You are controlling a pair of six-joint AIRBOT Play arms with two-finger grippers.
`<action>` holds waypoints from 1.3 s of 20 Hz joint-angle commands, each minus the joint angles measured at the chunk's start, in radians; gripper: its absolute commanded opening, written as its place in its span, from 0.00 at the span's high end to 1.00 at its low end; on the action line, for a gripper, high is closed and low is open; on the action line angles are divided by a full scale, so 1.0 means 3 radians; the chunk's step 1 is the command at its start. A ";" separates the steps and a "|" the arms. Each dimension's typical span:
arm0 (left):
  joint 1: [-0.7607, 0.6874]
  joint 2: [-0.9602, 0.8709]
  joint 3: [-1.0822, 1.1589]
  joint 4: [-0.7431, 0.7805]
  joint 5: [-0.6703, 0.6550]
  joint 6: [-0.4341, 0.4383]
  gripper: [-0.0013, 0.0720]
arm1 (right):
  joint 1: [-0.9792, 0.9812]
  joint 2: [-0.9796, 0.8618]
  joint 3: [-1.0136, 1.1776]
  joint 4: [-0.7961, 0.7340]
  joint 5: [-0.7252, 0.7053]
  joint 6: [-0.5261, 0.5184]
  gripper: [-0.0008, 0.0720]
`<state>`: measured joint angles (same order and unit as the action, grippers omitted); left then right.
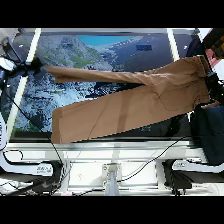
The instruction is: Fold the clothes and pants, and hang the long-sleeved shirts on hangers.
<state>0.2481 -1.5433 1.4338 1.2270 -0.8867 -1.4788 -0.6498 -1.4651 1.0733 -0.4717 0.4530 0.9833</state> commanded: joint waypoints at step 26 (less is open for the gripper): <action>0.0104 -0.0463 0.0061 0.0796 -0.1990 0.0195 0.30 | 0.0008 0.0000 0.0003 -0.0432 0.0376 0.0000 0.94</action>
<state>0.2760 -1.6882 1.3888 1.4666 -1.5440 -1.4391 -0.6487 -1.4651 1.0740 -0.6010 0.5648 0.9833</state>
